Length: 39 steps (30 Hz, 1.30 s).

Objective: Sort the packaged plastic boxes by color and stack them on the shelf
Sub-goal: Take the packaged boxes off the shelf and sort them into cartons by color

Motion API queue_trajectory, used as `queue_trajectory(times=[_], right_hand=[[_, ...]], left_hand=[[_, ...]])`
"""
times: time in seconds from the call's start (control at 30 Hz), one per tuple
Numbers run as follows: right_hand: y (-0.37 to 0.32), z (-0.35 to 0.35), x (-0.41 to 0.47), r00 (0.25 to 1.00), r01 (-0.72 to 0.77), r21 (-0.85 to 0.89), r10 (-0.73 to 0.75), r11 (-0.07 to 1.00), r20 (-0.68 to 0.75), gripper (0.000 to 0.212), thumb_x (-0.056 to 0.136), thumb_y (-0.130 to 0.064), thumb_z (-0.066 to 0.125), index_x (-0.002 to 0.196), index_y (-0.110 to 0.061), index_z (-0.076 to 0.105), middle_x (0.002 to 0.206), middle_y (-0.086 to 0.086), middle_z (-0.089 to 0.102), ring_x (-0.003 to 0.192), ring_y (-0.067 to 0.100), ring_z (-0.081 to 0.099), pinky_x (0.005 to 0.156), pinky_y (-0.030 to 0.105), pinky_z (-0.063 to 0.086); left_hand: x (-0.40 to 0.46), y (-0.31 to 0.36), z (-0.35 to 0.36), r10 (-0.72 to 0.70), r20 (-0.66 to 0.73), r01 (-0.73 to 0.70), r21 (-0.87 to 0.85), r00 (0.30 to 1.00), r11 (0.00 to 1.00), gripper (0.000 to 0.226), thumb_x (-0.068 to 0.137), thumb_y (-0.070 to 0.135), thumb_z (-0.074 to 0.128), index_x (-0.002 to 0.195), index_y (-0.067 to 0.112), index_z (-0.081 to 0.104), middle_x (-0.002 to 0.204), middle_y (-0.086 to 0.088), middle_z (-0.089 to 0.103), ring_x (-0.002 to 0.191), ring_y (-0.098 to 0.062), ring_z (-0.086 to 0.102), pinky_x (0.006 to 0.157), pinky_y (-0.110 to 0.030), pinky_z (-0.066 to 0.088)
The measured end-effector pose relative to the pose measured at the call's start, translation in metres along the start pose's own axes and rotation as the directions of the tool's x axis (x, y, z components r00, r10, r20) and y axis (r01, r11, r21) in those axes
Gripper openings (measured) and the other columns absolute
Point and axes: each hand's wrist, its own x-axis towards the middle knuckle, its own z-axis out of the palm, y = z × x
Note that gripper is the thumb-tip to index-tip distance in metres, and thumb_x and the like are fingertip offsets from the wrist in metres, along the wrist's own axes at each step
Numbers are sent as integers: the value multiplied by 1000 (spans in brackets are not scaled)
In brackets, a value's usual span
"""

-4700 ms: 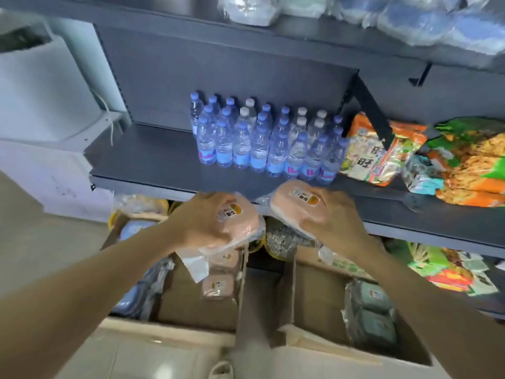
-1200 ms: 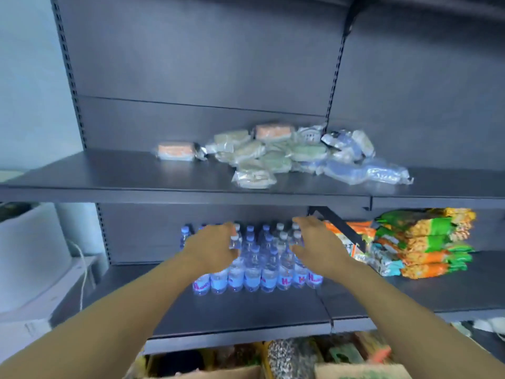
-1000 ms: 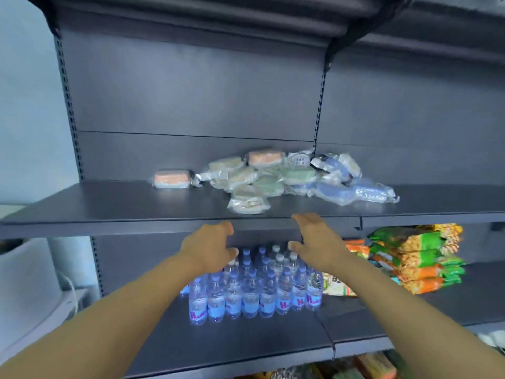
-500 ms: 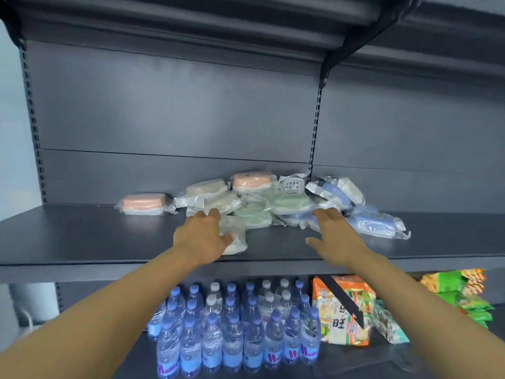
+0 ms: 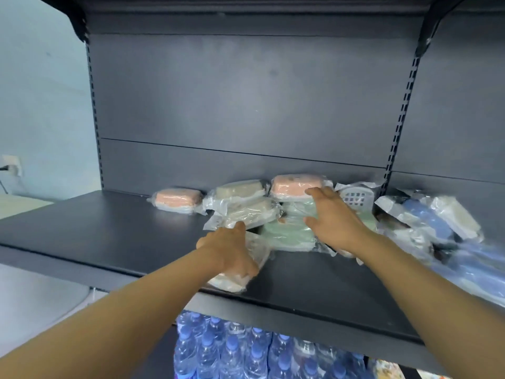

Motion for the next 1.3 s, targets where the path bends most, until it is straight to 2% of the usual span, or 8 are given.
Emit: queue_trajectory(times=[0.13,0.3,0.43,0.6,0.8,0.9,1.03,1.3], right_hand=[[-19,12,32,996,83,41,-85,996,30,62,90,-27,57,144,-14,29,145,9,34,134,26,32,107,40,35],[-51,28,79,978,164,82,-172,983,114,76,84,-37,64,147,-18,25,150,6,30,138,26,27,110,39,30],[-73,38,115,966,181,63,-190,981,174,84,83,-42,65,150,-26,17,153,6,24,140,28,22,112,42,27],[-86,55,153,954,216,-104,-187,971,236,85,79,-20,60,150,-33,15,157,-3,16,143,25,16,116,41,21],[-85,71,177,873,174,-74,-119,982,473,94,75,-34,69,150,-36,13,157,-2,18,142,27,19,114,44,25],[-87,84,179,934,226,-198,-154,954,322,89,75,-44,71,148,-28,23,152,3,28,137,32,28,109,49,31],[-91,88,173,954,299,-288,-293,910,64,58,81,-37,65,134,-20,45,134,7,49,124,29,42,98,42,42],[-101,56,134,821,408,-378,-515,831,-247,43,72,-21,69,113,-10,62,112,8,60,107,28,53,85,36,41]], left_hand=[[-7,-30,-17,38,35,-35,-95,999,995,71,63,30,77,123,24,39,87,8,55,82,-19,60,75,-34,53],[-13,-67,-34,19,-61,-29,-164,998,986,72,67,28,77,128,30,38,104,6,49,89,-19,57,81,-35,52],[-10,-89,-37,17,-143,-40,-159,990,986,56,78,45,68,124,35,39,104,5,50,90,-17,54,82,-33,48],[-4,-114,-32,29,-226,-34,-22,974,999,56,75,56,64,122,41,37,116,8,50,95,-16,51,80,-30,47],[0,-132,-17,43,-241,-54,-39,970,998,55,74,56,66,120,42,38,111,12,46,97,-14,51,80,-27,45],[1,-132,-10,55,-274,-72,-51,960,996,56,74,55,66,121,41,39,111,13,47,94,-12,50,78,-26,43],[3,-133,-6,56,-297,-79,-66,953,995,57,74,54,66,123,41,39,116,12,49,94,-12,47,77,-25,41],[9,-137,2,48,-315,-73,-67,948,995,57,75,56,63,124,40,38,123,11,51,108,-17,50,86,-30,45]])
